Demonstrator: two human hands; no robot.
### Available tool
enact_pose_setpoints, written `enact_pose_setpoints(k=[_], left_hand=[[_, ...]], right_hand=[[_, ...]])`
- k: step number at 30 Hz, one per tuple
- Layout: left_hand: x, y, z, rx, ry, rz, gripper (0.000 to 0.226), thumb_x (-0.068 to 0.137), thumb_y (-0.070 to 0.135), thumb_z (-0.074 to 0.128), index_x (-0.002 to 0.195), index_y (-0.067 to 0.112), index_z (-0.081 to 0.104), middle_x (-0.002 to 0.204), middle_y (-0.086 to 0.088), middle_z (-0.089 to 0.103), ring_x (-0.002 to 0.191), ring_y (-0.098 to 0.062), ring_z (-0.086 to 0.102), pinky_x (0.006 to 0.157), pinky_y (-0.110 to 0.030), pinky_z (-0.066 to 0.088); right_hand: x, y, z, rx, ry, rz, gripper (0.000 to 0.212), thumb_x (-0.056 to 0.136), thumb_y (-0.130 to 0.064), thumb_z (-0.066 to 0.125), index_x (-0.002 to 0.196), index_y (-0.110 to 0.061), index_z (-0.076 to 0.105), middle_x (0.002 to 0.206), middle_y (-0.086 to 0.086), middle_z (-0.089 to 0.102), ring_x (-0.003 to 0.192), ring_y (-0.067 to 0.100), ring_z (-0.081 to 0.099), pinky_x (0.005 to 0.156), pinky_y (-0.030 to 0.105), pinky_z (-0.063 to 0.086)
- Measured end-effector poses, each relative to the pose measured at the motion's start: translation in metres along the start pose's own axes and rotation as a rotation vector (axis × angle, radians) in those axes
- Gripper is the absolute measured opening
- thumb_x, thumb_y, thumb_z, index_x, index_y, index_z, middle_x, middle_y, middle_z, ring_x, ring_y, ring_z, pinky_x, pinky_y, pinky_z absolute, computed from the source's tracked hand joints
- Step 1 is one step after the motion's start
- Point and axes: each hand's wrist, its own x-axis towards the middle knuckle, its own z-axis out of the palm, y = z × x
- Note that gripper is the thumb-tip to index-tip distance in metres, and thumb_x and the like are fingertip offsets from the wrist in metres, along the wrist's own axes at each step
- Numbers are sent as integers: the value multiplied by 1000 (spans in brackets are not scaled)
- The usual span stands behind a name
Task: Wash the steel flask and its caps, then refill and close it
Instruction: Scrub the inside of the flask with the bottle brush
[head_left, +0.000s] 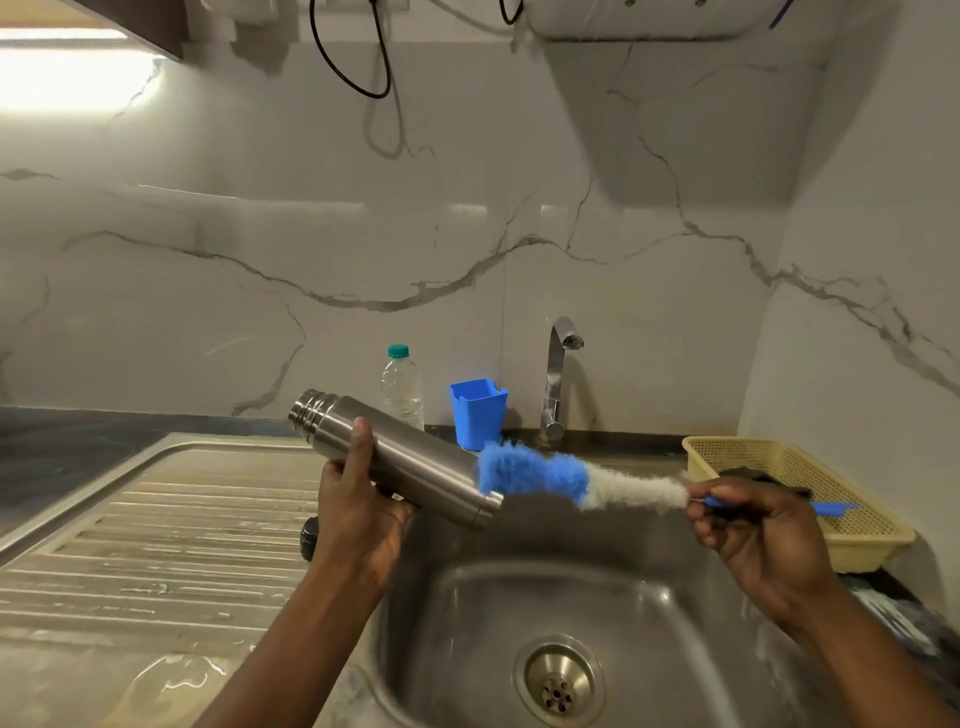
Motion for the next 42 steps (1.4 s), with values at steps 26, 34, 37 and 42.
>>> enact_pose_setpoints(k=[26, 34, 37, 42], left_hand=[[4, -5, -6, -73, -75, -70, 63, 98, 40, 67, 151, 12, 47, 148, -20, 59, 133, -36, 62, 94, -64, 58], [-1, -6, -5, -59, -98, -73, 67, 92, 40, 71, 150, 14, 49, 150, -20, 57, 134, -37, 61, 98, -63, 57], [-7, -10, 0, -45, -128, -114, 62, 95, 38, 67, 150, 15, 50, 147, -20, 60, 131, -37, 63, 83, -52, 64], [-18, -14, 7, 18, -192, -171, 56, 95, 38, 63, 145, 16, 54, 140, -22, 63, 128, -38, 65, 76, -47, 65]], right_hand=[[3, 7, 2, 80, 62, 106, 36, 89, -2, 49, 66, 0, 78, 64, 17, 67, 50, 19, 63, 45, 22, 53], [1, 3, 3, 75, 74, 87, 46, 92, -1, 43, 62, -1, 78, 60, 15, 65, 49, 18, 61, 43, 21, 50], [0, 10, 9, 83, 44, 132, 39, 89, -2, 47, 66, 0, 78, 63, 17, 66, 49, 17, 62, 44, 21, 52], [-5, 14, 25, 82, -53, 148, 25, 80, -6, 56, 80, 5, 78, 73, 21, 70, 60, 22, 68, 53, 26, 59]])
